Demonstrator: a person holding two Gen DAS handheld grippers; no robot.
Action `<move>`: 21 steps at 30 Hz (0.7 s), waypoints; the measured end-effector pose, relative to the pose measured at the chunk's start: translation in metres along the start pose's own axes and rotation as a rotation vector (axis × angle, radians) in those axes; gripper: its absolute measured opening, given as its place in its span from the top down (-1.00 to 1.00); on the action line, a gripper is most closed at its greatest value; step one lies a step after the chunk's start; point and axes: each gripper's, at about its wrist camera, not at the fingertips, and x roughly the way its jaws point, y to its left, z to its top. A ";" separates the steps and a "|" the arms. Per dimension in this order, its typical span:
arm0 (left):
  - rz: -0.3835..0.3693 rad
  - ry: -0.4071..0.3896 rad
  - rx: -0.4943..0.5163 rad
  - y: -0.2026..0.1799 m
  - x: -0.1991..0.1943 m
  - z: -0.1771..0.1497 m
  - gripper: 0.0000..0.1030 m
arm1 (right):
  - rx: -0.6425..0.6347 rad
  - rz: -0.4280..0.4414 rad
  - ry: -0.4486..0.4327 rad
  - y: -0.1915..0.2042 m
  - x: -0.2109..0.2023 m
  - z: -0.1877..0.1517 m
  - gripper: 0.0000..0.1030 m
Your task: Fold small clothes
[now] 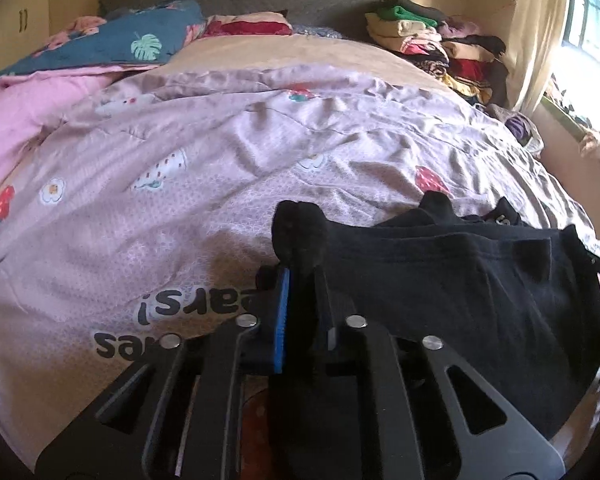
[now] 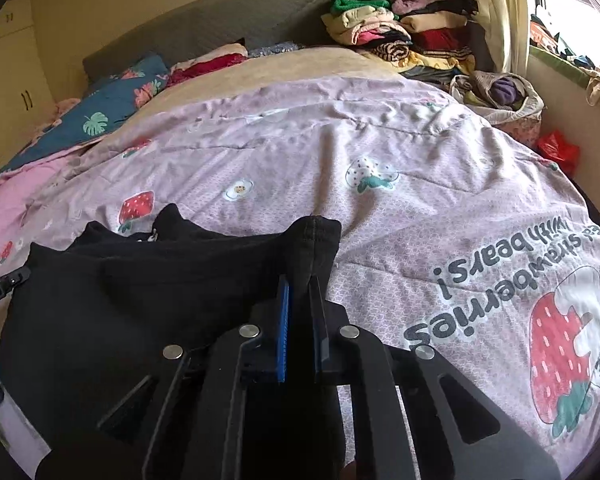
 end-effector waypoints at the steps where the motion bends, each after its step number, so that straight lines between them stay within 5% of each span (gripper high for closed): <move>1: 0.003 -0.008 0.002 0.000 -0.002 0.000 0.94 | 0.006 0.006 -0.014 -0.001 -0.004 0.001 0.85; 10: -0.013 -0.112 -0.050 0.011 -0.035 0.017 0.96 | 0.100 0.064 -0.126 -0.016 -0.030 0.019 0.85; 21: 0.022 -0.024 -0.098 0.021 -0.003 0.002 0.95 | 0.100 0.007 -0.077 -0.014 -0.005 0.011 0.85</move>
